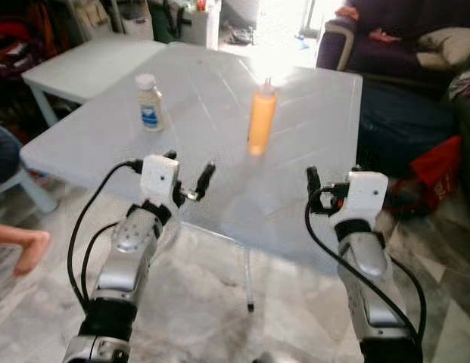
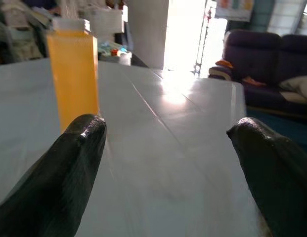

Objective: Restocking fridge

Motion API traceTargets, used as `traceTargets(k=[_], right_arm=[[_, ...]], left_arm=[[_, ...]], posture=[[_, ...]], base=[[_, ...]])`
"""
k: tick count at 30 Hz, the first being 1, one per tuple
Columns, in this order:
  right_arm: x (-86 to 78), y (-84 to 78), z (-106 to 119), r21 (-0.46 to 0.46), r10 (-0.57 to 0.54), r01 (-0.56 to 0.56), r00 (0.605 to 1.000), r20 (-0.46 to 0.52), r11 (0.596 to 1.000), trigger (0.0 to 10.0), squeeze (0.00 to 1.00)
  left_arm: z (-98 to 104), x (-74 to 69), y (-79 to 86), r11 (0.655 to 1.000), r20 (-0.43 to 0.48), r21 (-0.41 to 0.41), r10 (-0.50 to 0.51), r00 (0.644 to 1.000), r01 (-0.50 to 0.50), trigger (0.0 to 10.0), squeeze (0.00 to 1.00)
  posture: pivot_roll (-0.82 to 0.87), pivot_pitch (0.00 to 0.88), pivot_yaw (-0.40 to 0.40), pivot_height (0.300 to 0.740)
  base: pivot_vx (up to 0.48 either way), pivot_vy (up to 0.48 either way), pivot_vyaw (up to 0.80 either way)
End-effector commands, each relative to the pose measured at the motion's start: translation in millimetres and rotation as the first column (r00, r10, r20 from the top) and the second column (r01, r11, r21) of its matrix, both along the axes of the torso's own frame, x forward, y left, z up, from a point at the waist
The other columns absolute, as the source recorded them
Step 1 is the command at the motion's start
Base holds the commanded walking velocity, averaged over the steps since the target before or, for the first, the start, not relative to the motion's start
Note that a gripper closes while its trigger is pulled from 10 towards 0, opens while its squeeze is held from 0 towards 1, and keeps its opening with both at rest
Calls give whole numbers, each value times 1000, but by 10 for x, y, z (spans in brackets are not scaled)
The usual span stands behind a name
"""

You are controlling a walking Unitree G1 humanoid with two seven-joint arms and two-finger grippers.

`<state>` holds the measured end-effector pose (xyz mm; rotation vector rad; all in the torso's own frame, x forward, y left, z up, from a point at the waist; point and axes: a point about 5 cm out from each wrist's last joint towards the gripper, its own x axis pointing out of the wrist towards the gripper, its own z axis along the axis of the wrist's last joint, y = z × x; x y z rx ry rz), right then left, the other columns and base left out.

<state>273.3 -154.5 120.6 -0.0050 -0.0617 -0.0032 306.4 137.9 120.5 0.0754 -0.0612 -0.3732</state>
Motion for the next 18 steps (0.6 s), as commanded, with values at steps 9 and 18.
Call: traceTargets(k=[9,18], right_arm=[[15,101,46,10,49,-49,998,28,999,10000,0],[21,104,44,4,52,-52,998,27,999,10000,0]], left_arm=[[-13,29,89,999,-7,24,44,999,-44,10000,0],[36,9,86,999,33,11,35,999,-35,10000,0]], posture=[[-62,0,-32,740],[-59,0,-34,740]], base=[[36,430,0],[54,175,0]])
